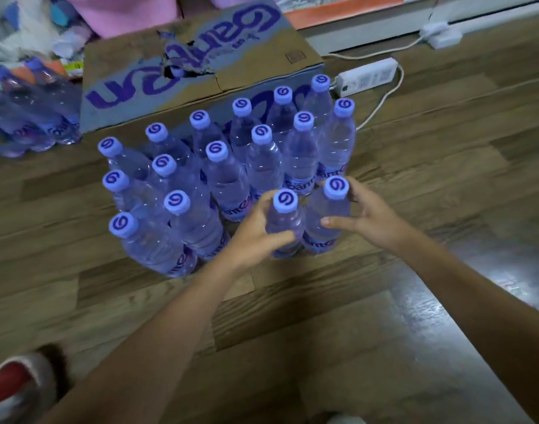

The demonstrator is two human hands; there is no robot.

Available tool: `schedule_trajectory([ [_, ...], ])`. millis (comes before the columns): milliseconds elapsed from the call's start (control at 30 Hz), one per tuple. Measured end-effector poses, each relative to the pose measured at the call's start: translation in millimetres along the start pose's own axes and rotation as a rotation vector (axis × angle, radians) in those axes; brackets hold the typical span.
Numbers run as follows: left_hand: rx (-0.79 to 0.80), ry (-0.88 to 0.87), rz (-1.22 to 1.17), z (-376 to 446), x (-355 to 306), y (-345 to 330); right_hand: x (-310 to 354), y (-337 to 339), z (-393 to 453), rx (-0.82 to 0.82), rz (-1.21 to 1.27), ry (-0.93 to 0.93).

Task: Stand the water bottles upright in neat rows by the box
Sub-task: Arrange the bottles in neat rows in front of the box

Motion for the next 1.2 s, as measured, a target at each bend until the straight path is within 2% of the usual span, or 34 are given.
schedule_trajectory([
  [33,0.076,-0.002,0.009,-1,3,4,0,-2,-3,0.006,-0.015,-0.01],
  [100,0.08,-0.036,0.129,2,6,15,-1,-7,-7,0.002,-0.152,-0.016],
  [200,-0.109,-0.021,0.258,8,4,31,-3,-11,-5,-0.06,-0.312,-0.056],
  [300,-0.355,0.028,0.432,11,0,44,3,-14,4,-0.078,-0.269,-0.011],
  [367,-0.431,0.075,0.495,9,-5,48,8,-18,12,-0.066,-0.236,0.021],
  [433,-0.418,0.105,0.508,8,-10,52,10,-26,22,-0.041,-0.213,0.047],
  [533,-0.289,0.107,0.503,14,-15,62,15,-36,35,0.023,-0.203,0.053],
  [633,-0.209,0.082,0.545,16,-22,64,16,-33,37,0.016,-0.157,0.03],
  [767,-0.225,0.066,0.609,17,-37,66,14,-31,34,0.048,-0.131,0.009],
  [1000,-0.16,0.128,0.888,18,-49,79,21,-39,38,0.019,-0.145,0.073],
  [1200,-0.134,0.13,0.938,16,-46,84,24,-52,47,0.02,-0.147,0.088],
])
Point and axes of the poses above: each hand's wrist, its own z-axis towards the middle knuckle, its own y-axis out of the back of the hand, x = y × z, the point moved 3 cm from there along z, towards the middle knuckle, and after that the axes turned 4 degrees about y, right-handed, at the moved point
